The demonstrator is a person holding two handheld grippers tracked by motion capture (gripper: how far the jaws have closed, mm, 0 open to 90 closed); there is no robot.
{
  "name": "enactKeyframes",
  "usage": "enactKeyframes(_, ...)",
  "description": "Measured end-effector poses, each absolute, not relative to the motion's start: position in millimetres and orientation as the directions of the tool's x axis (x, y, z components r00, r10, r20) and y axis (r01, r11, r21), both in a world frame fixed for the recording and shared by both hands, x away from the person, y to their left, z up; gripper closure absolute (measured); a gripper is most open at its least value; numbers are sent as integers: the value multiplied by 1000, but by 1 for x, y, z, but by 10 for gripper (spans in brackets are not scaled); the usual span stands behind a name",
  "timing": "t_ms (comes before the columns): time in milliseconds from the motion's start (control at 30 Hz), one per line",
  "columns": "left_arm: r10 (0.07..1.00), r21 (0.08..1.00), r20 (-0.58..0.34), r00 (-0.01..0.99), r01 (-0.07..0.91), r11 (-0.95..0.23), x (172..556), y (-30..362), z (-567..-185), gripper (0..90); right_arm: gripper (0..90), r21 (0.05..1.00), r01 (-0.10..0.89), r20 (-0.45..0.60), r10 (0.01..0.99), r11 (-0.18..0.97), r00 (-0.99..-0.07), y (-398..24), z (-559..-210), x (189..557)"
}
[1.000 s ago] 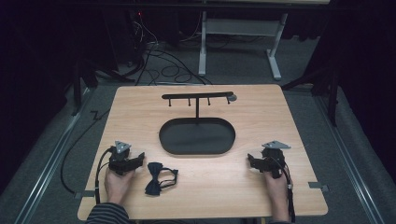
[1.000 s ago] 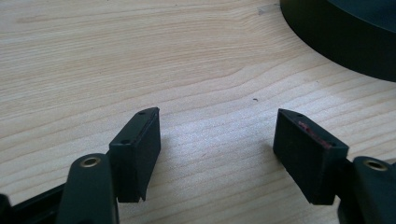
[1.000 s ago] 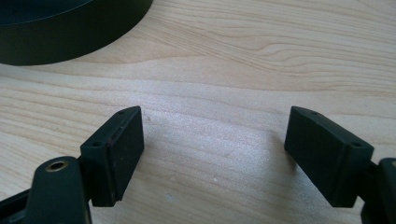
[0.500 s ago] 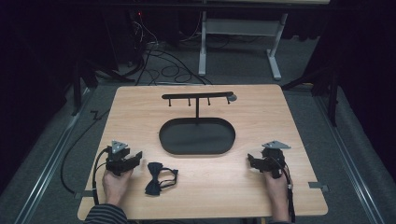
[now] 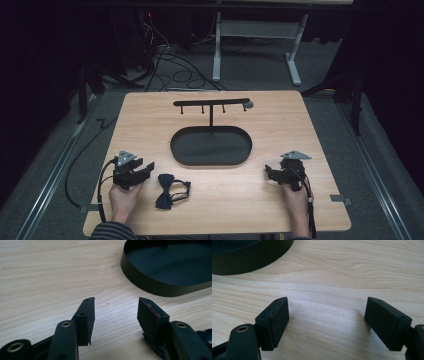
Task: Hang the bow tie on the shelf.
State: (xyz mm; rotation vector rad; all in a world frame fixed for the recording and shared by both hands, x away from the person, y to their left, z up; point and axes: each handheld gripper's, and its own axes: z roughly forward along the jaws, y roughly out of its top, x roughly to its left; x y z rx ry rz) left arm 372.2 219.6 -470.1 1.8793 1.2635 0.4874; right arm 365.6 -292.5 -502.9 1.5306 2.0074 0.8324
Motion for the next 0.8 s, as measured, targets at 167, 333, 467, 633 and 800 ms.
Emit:
enactKeyframes(167, 881, 788, -131, 456, 587, -187, 368, 216, -464, 492, 210, 712, 676, -11, 966, 190, -260, -293, -503, 366)
enactKeyframes(333, 855, 797, -131, 502, 566, -210, 361, 206, -456, 503, 210, 713, 675, -11, 965, 191, -261, -293, -503, 366)
enactKeyframes(467, 827, 796, -124, 548, 552, -247, 355, 197, -451, 507, 211, 713, 675, -11, 965, 190, -261, -293, -503, 366)
enactKeyframes(633, 796, 794, -125, 592, 541, -277, 349, 186, -450, 513, 211, 713, 676, -10, 966, 189, -260, -293, -503, 366)
enactKeyframes(800, 771, 785, -134, 623, 541, -301, 347, 177, -451, 519, 211, 712, 676, -10, 966, 189, -260, -293, -503, 366)
